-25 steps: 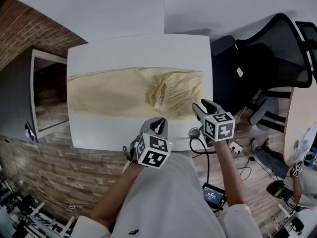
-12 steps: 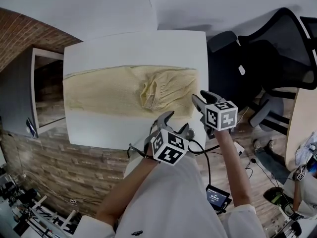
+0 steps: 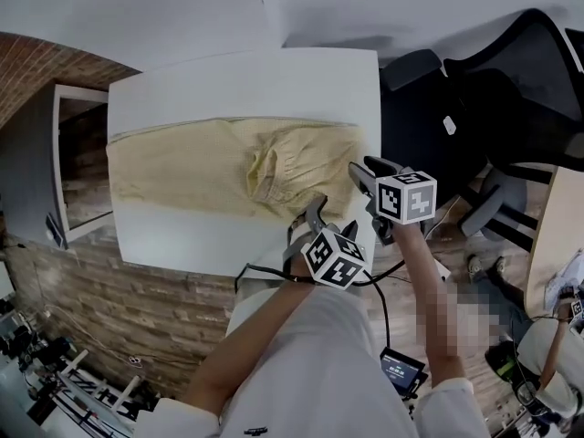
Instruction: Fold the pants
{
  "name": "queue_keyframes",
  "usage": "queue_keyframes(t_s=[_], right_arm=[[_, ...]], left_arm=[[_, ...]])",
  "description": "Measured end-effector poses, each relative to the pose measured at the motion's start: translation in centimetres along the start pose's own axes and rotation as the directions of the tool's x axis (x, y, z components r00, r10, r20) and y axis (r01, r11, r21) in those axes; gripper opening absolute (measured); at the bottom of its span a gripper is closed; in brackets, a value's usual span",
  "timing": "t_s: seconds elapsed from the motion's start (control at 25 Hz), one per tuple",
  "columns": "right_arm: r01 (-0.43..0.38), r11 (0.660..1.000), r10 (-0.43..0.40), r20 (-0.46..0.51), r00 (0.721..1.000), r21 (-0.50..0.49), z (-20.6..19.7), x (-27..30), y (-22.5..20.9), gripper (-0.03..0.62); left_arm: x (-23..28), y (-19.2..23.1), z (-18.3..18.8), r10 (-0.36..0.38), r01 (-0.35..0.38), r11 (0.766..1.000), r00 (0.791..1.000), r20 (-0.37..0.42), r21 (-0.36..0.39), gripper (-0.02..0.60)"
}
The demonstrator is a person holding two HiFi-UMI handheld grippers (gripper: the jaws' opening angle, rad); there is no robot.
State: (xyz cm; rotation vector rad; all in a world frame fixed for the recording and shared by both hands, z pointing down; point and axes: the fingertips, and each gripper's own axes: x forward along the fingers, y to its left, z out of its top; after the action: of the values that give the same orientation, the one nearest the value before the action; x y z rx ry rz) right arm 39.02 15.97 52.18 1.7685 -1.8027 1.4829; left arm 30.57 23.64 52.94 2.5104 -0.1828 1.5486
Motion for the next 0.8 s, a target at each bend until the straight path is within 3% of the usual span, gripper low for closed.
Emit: queue_keyframes(t_s=[0.24, 0.48, 0.56, 0.68, 0.8], right_arm=[[-0.019, 1.0, 0.019, -0.014, 1.0, -0.002, 0.1, 1.0, -0.9, 0.178], [-0.052, 0.998, 0.053, -0.019, 0.998, 0.029, 0.7, 2.5, -1.1, 0.209], [-0.058, 0.997, 0.06, -0.022, 0.998, 0.054, 0.9, 2.9, -1.3, 0.226], [-0.069, 0.994, 0.073, -0.032, 0.997, 0.09, 0.9, 3.4, -1.5, 0.23], [-0.089, 0.989, 0.096, -0.057, 0.994, 0.117, 0.5, 4.0, -0.9, 0.229]], left_arm=[[3.3, -0.1, -2.1, 0.049, -0.049, 0.999, 0.995, -0.085, 0.005, 0.356], [3.7, 1.0, -2.7, 0.132, -0.134, 0.991, 0.988, -0.08, -0.012, 0.265], [3.5, 1.3, -2.7, 0.151, -0.153, 0.988, 0.985, -0.077, -0.014, 0.203], [3.1, 1.6, -2.8, 0.159, -0.161, 0.987, 0.984, -0.077, -0.026, 0.139], [2.4, 1.6, -2.9, 0.158, -0.161, 0.986, 0.985, -0.068, -0.04, 0.112]])
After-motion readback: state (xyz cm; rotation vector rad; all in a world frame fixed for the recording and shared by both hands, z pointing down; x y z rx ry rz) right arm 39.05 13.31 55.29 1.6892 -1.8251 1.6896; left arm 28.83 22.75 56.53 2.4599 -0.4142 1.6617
